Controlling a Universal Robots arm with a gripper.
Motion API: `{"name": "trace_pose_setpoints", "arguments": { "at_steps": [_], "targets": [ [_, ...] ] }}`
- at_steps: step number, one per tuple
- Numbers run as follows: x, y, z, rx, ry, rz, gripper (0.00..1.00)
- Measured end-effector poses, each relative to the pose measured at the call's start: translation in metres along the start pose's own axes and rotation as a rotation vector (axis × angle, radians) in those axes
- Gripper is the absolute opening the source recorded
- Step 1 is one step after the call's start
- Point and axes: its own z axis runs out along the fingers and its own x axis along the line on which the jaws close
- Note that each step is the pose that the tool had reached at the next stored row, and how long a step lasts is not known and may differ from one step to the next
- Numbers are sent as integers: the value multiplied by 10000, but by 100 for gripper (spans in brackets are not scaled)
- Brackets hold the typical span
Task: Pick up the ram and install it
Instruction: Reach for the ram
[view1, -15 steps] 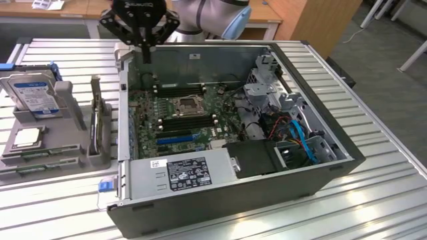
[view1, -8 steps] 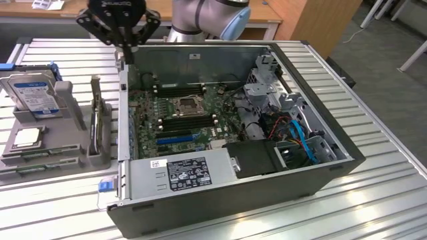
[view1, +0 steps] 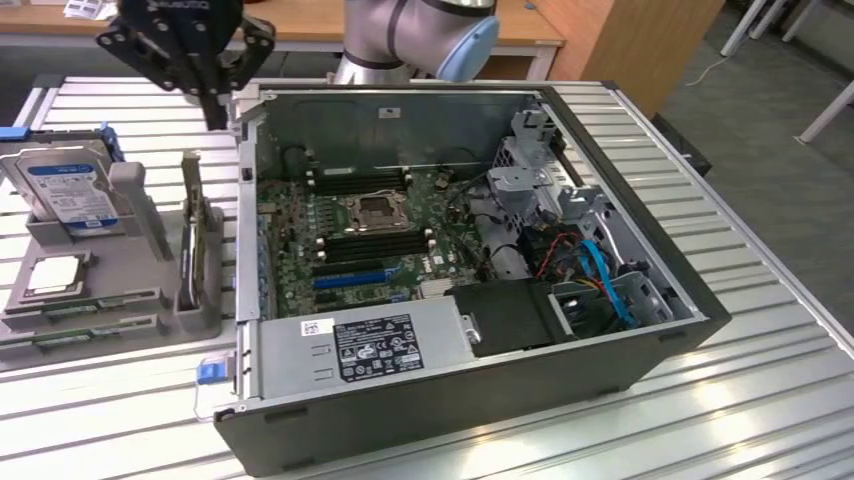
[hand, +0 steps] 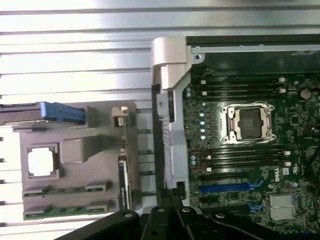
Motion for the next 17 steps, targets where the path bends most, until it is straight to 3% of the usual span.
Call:
{"name": "trace_pose_setpoints", "arguments": {
  "at_steps": [17],
  "targets": [
    [768, -78, -36, 0, 1, -1, 11]
  ]
}}
